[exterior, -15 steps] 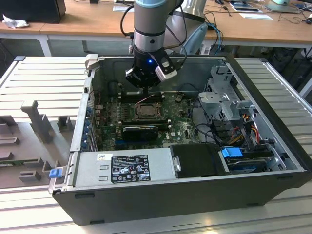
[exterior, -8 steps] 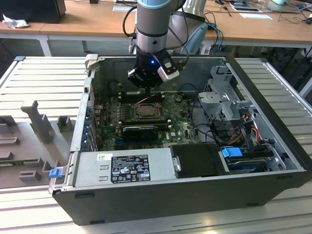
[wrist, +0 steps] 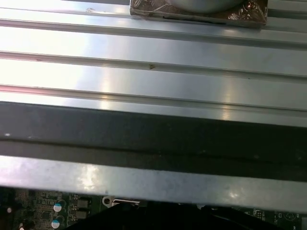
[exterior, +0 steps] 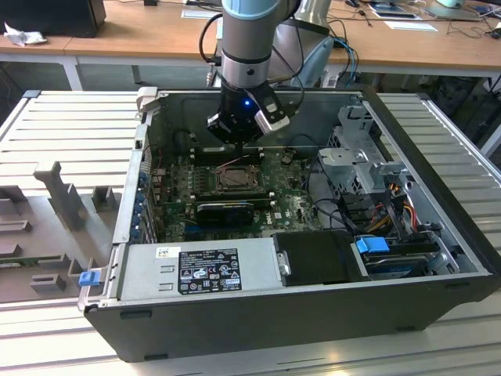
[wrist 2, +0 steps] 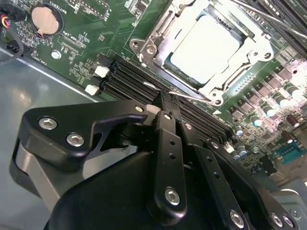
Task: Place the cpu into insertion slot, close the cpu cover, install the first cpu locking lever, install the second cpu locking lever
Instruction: 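Install the first cpu locking lever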
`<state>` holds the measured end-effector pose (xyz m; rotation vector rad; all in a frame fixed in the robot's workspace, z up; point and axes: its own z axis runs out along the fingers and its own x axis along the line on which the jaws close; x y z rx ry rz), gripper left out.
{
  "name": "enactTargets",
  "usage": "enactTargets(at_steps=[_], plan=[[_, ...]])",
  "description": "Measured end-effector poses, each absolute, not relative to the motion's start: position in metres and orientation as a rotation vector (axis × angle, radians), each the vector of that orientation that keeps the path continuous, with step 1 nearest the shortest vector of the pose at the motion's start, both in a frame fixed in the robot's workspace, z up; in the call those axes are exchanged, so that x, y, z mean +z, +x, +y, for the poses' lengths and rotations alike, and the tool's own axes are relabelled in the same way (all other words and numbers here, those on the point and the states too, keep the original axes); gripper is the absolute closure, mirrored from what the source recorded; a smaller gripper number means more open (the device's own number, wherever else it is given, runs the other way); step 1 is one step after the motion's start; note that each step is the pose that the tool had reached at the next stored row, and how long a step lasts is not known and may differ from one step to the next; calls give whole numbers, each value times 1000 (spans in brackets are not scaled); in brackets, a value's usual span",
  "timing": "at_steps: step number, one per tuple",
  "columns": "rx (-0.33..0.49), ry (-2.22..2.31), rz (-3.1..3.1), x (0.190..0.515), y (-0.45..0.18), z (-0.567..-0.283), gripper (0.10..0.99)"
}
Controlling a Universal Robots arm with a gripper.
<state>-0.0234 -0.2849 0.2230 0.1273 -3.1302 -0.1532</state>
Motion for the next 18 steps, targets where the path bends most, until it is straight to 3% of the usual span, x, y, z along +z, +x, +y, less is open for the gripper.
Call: enactTargets(at_steps=[18], plan=[[-154, 128, -3132, 208, -15, -285, 980]])
